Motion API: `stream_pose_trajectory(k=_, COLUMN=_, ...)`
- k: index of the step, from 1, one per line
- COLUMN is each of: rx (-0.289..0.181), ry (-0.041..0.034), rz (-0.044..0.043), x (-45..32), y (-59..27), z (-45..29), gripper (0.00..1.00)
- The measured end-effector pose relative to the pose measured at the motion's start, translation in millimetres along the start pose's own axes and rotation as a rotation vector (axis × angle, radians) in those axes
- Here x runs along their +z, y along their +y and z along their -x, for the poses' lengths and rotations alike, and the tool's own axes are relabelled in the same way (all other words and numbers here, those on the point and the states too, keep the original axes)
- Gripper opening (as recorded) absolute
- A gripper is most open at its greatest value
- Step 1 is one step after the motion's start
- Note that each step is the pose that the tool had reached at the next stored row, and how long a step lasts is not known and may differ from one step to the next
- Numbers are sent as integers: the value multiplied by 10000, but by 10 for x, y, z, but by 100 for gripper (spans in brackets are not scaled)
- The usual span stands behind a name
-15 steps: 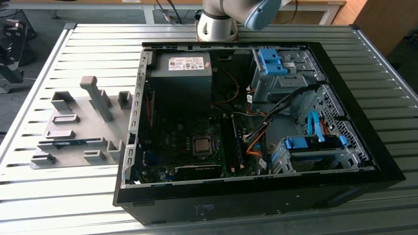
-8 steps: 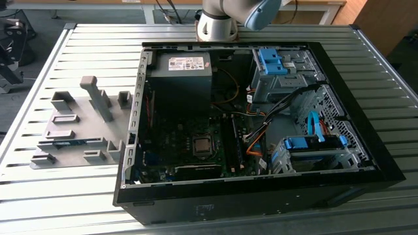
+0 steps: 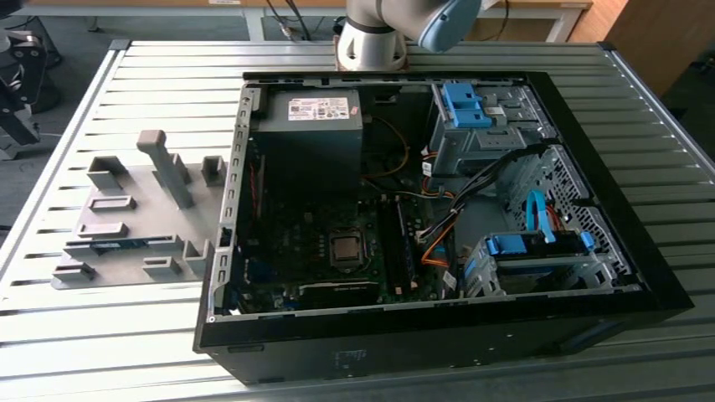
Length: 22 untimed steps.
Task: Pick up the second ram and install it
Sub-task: 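Pick up the second ram and move it above second insertion slot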
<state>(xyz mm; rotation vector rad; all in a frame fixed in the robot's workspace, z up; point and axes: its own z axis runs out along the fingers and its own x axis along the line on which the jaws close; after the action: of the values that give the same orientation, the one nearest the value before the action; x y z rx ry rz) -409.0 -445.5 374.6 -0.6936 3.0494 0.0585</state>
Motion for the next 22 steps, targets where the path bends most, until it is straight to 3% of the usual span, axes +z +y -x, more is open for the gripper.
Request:
stream_pose_trajectory(k=17, rx=-1681, ry=67, rz=12, x=13, y=0, z=-12, gripper=11)
stream_pose_trajectory(k=22, rx=-2373, ry=94, rz=18, x=21, y=0, z=-13, gripper=11)
